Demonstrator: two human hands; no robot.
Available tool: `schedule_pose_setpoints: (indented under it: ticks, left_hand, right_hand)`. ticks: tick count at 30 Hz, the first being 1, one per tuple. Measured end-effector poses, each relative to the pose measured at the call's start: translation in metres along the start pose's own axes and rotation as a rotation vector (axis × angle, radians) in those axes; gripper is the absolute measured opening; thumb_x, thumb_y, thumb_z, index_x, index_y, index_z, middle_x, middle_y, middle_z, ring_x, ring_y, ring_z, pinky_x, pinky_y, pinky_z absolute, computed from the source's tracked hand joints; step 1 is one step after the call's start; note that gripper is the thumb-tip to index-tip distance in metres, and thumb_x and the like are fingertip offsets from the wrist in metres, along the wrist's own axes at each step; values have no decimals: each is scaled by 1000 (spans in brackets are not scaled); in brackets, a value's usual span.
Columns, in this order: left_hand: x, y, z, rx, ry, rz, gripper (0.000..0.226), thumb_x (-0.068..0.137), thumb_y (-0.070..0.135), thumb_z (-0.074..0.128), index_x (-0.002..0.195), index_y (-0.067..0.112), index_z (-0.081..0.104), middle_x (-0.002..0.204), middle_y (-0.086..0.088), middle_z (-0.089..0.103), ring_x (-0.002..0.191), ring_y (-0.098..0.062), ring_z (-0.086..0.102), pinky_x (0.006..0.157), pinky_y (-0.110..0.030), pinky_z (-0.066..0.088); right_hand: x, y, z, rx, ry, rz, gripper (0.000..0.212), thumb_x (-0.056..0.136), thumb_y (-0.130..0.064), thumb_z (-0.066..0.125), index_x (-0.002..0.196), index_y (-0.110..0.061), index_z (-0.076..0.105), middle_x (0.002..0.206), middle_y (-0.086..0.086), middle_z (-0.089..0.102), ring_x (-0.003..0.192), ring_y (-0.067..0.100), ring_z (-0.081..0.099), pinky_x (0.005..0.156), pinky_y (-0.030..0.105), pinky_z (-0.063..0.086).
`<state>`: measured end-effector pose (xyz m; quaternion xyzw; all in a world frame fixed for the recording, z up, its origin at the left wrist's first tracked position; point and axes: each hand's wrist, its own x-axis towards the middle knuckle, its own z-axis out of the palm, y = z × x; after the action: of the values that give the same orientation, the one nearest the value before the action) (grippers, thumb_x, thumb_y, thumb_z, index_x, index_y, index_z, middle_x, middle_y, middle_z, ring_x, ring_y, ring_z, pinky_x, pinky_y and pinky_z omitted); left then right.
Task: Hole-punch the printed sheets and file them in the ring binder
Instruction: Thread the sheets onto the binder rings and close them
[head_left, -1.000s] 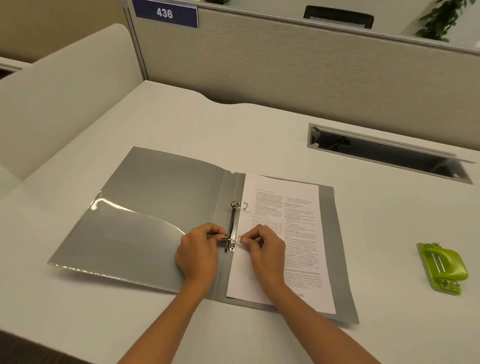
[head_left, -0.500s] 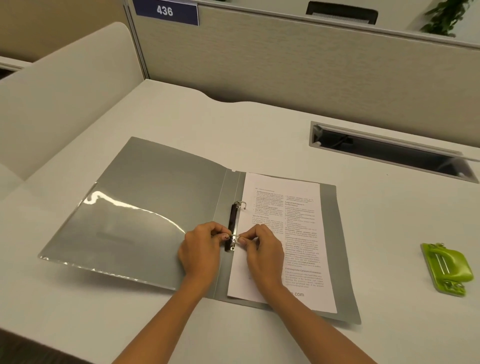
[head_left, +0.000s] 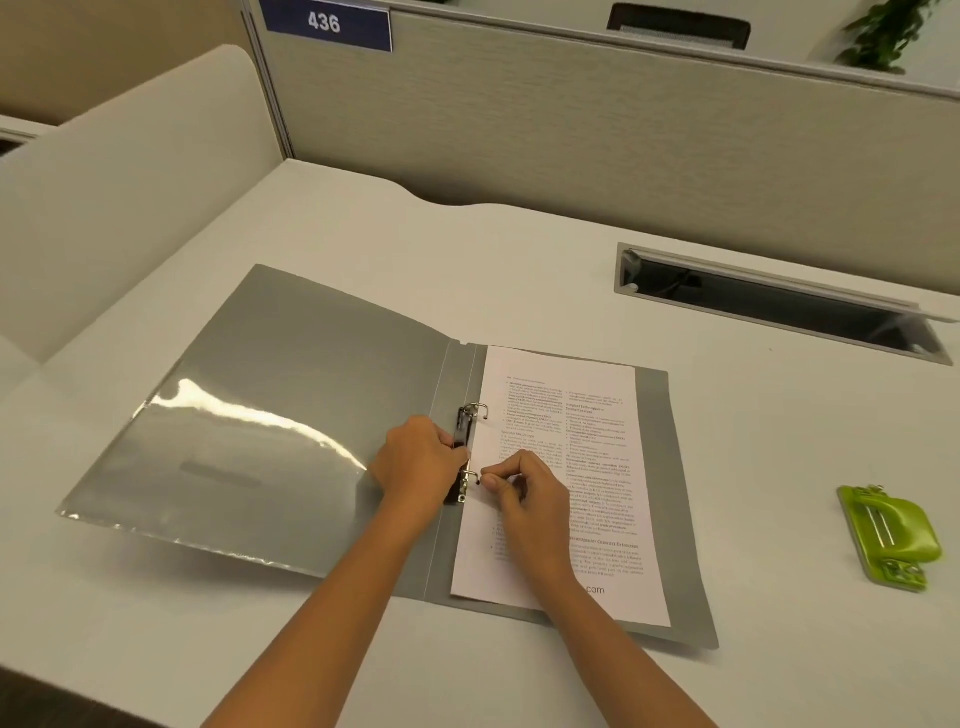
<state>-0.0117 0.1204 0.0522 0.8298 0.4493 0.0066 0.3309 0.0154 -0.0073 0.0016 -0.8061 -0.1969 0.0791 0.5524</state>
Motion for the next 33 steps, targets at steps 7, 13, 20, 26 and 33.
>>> schedule_pose_setpoints:
  ticks: [7, 13, 20, 26, 33]
  left_hand:
    - [1, 0, 4, -210, 50, 45, 6, 81, 13, 65, 79, 18, 65, 84, 1, 69, 75, -20, 62, 64, -28, 51]
    - [-9, 13, 8, -225, 117, 228, 11, 80, 14, 72, 89, 20, 69, 93, 6, 69, 76, -14, 65, 62, -25, 50]
    - [-8, 10, 11, -260, 89, 365, 25, 95, 7, 53, 104, 18, 74, 110, -1, 70, 94, -15, 65, 79, -24, 54]
    - [-1, -6, 2, -291, 52, 382, 26, 86, 4, 65, 106, 19, 71, 107, 1, 67, 83, -9, 61, 72, -23, 54]
    - [9, -15, -2, -223, -169, 428, 34, 87, 4, 64, 119, 16, 67, 118, -7, 60, 98, -15, 59, 80, -11, 47]
  right_hand:
    - [-1, -1, -1, -1, 0, -23, 18, 82, -5, 70, 72, -17, 62, 75, -8, 67, 71, 2, 55, 63, 6, 37]
    - [-1, 1, 0, -8, 13, -33, 15, 82, -6, 69, 73, -16, 65, 71, -16, 64, 72, 5, 57, 63, 8, 40]
    - [-1, 1, -1, 1, 9, -33, 14, 82, -8, 69, 73, -17, 65, 72, -12, 65, 71, 8, 57, 63, 11, 41]
    - [-1, -3, -2, 76, 87, 33, 7, 89, -12, 66, 85, -19, 64, 81, -8, 67, 72, 11, 61, 64, 15, 48]
    - [4, -4, -7, -4, -9, -27, 36, 79, -20, 75, 112, -23, 59, 102, -13, 58, 90, 3, 56, 73, 8, 43]
